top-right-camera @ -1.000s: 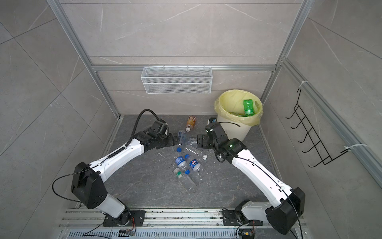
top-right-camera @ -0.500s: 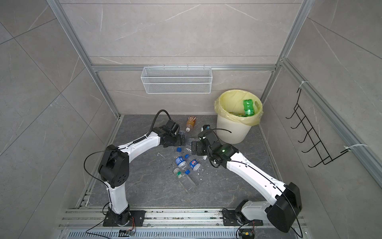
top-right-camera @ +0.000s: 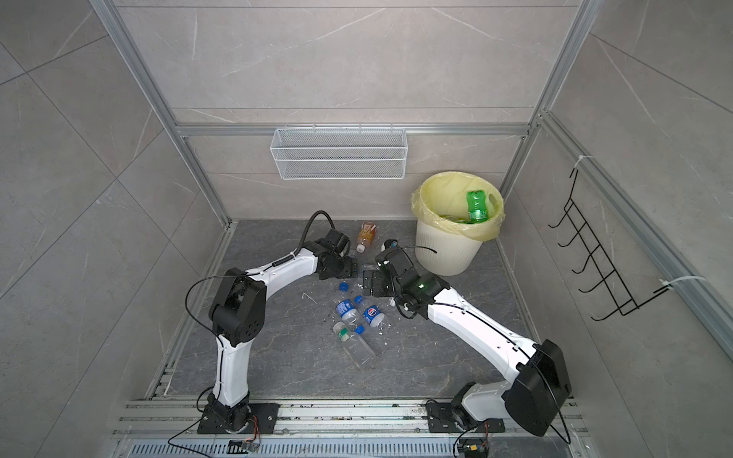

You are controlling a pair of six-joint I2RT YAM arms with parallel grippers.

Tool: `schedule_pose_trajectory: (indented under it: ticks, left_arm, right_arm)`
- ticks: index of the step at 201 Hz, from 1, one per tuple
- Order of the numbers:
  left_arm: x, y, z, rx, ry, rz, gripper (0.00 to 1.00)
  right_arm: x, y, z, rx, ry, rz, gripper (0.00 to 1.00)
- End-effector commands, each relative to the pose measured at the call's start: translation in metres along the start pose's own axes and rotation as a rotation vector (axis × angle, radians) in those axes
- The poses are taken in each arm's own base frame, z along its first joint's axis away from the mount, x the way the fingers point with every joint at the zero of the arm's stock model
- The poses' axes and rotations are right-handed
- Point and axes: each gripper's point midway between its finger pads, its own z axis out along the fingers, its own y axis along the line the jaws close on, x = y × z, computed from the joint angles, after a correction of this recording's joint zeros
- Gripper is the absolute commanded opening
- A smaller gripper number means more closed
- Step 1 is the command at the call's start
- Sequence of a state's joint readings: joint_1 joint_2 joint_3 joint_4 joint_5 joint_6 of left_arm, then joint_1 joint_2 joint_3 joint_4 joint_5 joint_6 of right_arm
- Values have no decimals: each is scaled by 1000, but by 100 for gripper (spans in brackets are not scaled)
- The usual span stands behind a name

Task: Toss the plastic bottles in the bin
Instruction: 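Grasp the soda water bottle with the left gripper while the right lowers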

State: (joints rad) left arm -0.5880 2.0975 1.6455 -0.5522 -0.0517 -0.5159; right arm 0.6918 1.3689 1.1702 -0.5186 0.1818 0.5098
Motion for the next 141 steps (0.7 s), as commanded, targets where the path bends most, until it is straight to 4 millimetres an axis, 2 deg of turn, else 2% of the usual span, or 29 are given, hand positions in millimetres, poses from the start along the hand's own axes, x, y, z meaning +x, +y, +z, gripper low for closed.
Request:
schedule_pose_trajectory:
  ticks: [1, 58, 99, 141]
  left_arm:
    - [-7, 5, 3, -5, -15, 12, 90]
    - [-11, 9, 17, 15, -15, 7, 81]
    - [-6, 9, 25, 21, -8, 14, 72]
    - [-6, 8, 22, 40, -15, 30, 60]
  right_arm:
    - [0, 5, 5, -14, 2, 14, 100]
    - [3, 5, 11, -14, 12, 16, 100]
    - [5, 5, 14, -14, 18, 17, 100]
    - [4, 6, 13, -22, 17, 27, 100]
